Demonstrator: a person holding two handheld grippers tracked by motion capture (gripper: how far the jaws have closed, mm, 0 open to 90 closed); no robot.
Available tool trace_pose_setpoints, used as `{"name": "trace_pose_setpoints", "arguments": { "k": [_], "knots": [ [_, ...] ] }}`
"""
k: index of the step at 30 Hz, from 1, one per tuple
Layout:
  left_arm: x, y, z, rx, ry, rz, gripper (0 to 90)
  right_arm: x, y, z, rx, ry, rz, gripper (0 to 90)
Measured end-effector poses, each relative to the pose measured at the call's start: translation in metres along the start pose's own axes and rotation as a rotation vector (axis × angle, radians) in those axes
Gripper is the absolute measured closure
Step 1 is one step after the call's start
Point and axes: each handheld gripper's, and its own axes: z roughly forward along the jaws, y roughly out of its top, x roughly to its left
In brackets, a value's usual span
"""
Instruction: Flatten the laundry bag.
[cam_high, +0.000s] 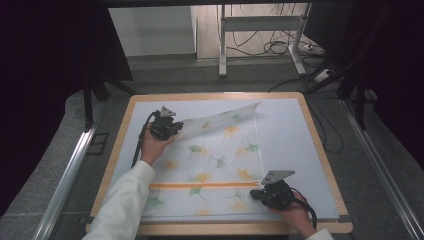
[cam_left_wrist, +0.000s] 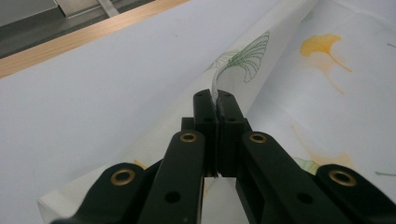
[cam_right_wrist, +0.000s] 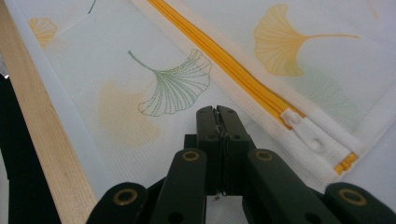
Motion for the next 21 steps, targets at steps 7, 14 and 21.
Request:
{"name": "trace_pose_setpoints", "arguments": {
  "k": [7, 14, 21],
  "knots": [
    [0.009, -0.003, 0.004, 0.010, 0.011, -0.033, 89.5, 0.000, 0.000, 0.000, -0.001, 0.000, 0.001, 87.3],
    [0.017, -0.008, 0.008, 0.025, 0.006, -0.069, 89.3, 0.000, 0.000, 0.000, -0.002, 0.002, 0.000, 87.0],
    [0.021, -0.003, 0.011, 0.019, 0.009, -0.067, 89.4, 0.000, 0.000, 0.000, -0.004, 0.003, 0.003, 87.0]
  ]
}}
